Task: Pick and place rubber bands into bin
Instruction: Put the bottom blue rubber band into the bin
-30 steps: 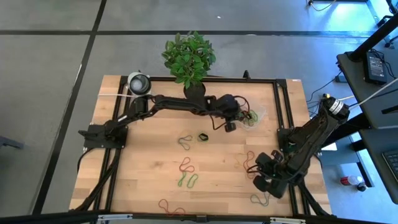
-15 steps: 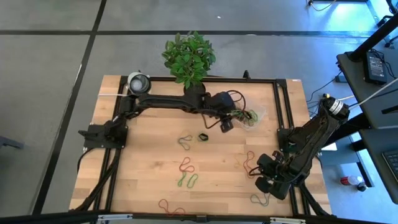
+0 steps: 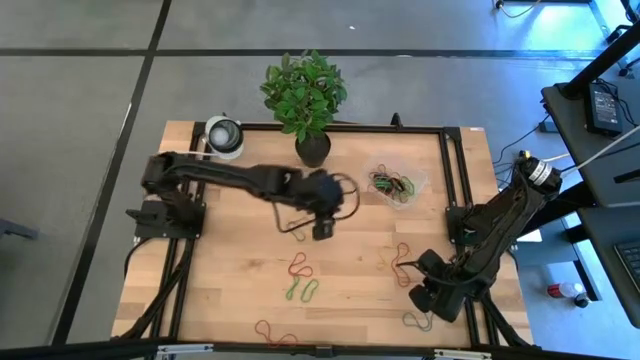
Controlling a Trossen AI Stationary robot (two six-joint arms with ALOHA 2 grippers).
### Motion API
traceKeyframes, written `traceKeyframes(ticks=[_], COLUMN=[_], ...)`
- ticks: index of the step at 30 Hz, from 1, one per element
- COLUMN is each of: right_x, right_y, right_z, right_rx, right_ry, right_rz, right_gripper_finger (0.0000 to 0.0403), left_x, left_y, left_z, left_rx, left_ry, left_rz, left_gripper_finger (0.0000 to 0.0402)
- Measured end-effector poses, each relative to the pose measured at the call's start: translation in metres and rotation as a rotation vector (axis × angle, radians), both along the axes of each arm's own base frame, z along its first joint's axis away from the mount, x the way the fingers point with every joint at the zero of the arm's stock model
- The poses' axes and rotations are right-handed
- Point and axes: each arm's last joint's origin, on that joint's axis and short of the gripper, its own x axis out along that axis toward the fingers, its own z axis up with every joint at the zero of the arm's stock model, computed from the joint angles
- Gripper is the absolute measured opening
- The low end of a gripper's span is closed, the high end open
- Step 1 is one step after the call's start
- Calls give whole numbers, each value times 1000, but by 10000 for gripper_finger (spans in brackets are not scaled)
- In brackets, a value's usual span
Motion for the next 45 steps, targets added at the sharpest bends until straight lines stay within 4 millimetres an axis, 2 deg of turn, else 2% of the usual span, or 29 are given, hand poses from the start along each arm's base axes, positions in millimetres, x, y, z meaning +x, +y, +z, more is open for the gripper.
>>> traceKeyframes(ticks=[3, 8, 12, 18, 24, 27, 31, 34, 37, 41, 45], right_x=[3, 5, 11, 17, 19, 20, 30, 41, 57, 85, 106], right_y=[12, 39, 54, 54, 54, 56, 52, 46, 42, 38, 33], right_z=[-3, -18, -36, -57, -71, -77, -80, -76, -61, -28, 7], right_rx=[66, 129, 157, 92, 70, 64, 81, 80, 43, -74, -151], right_ry=[90, 273, 285, 338, 429, 430, 432, 419, 334, 94, -30], right_rz=[-57, -159, -176, -216, -230, -220, -246, -282, -310, -366, -381], right_gripper_finger=[2, 3, 18, 56, 80, 69, 12, 6, 3, 2, 1], left_x=[-25, -80, -123, -169, -198, -209, -220, -225, -228, -228, -227], left_y=[-8, -20, -25, -24, -19, -17, -15, -14, -14, -13, -12], left_z=[-23, -49, -61, -62, -50, -44, -40, -39, -40, -40, -41], left_rx=[-29, -113, -157, -173, -180, -189, -190, -184, -149, -101, -57], left_ry=[-32, -146, -201, -256, -298, -314, -319, -314, -289, -291, -286], left_rz=[-7, -25, -38, -65, -71, -80, -80, -84, -106, -128, -114], left_gripper_finger=[2, 1, 1, 2, 2, 2, 1, 3, 2, 1, 5])
